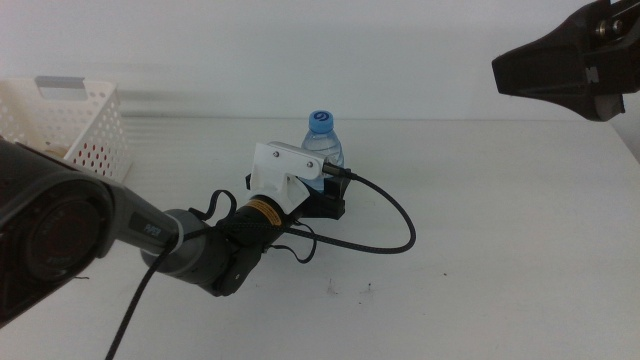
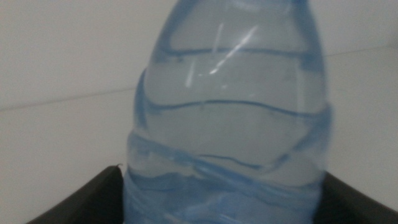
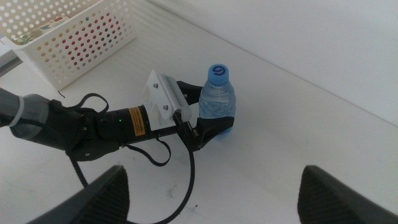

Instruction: Use arms to grab the bottles and put them into the dustbin to the left of the table.

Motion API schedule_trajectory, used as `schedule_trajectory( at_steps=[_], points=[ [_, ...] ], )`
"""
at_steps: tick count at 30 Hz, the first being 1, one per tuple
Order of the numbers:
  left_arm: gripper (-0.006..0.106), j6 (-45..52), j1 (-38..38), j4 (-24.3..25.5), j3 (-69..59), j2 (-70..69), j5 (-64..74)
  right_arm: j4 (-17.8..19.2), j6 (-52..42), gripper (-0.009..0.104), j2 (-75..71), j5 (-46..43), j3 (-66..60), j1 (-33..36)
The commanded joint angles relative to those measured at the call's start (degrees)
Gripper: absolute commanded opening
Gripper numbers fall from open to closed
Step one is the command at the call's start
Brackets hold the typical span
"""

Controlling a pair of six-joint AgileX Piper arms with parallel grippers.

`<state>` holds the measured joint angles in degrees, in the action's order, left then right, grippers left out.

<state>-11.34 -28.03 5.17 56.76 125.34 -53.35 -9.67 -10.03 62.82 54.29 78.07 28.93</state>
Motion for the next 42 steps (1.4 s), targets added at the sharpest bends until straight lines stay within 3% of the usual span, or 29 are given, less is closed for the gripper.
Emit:
schedule_trajectory(
  at_steps=[1, 5, 12, 15, 18, 22, 26, 30, 32, 34, 38, 42],
  points=[
    [0.091, -0.7, 0.2, -1.3, 1.3, 0.8, 0.4, 0.1, -0.3, 0.087, -0.3, -0.3, 0.5, -0.4],
    [0.075, -1.6, 0.7, 0.0, 3.8, 2.3, 0.4, 0.1, -0.3, 0.087, -0.3, -0.3, 0.5, -0.4],
    [0.024, -2.7, 1.4, 3.0, 4.1, 1.9, -2.1, 0.1, -0.3, 0.087, -0.3, -0.3, 0.5, -0.4],
    [0.011, -3.3, 1.4, 4.8, 0.2, -3.1, -2.4, 0.1, -0.3, 0.087, -0.3, -0.3, 0.5, -0.4],
    [0.010, -2.2, 1.4, 2.9, -5.6, -10.6, -1.1, 0.1, -0.3, 0.087, -0.3, -0.3, 0.5, -0.4],
    [0.012, -2.3, 1.4, -1.8, -9.6, -22.5, 12.8, 0.1, -0.3, 0.087, -0.3, -0.3, 0.5, -0.4],
    [0.012, -2.6, 1.6, 2.4, -8.1, -33.4, 27.8, 0.1, -0.3, 0.087, -0.3, -0.3, 0.5, -0.4],
    [0.012, -2.7, 1.6, 3.6, -4.3, -40.2, 41.6, 0.1, -0.3, 0.087, -0.3, -0.3, 0.5, -0.4],
    [0.012, -2.3, 1.8, 1.9, -1.2, -42.3, 50.8, 0.1, -0.3, 0.087, -0.3, -0.3, 0.5, -0.4],
    [0.012, 1.2, 3.3, -1.2, 3.6, -43.5, 62.5, 0.1, -0.3, 0.087, -0.3, -0.3, 0.5, -0.4],
    [0.012, 17.7, 9.0, -12.7, 16.5, -42.5, 84.4, 0.1, -0.3, 0.087, -0.3, -0.3, 0.5, -0.4],
    [0.012, 26.9, 16.4, -18.9, 26.2, -39.9, 97.4, 0.1, -0.3, 0.087, -0.3, -0.3, 0.5, -0.4]
  ],
)
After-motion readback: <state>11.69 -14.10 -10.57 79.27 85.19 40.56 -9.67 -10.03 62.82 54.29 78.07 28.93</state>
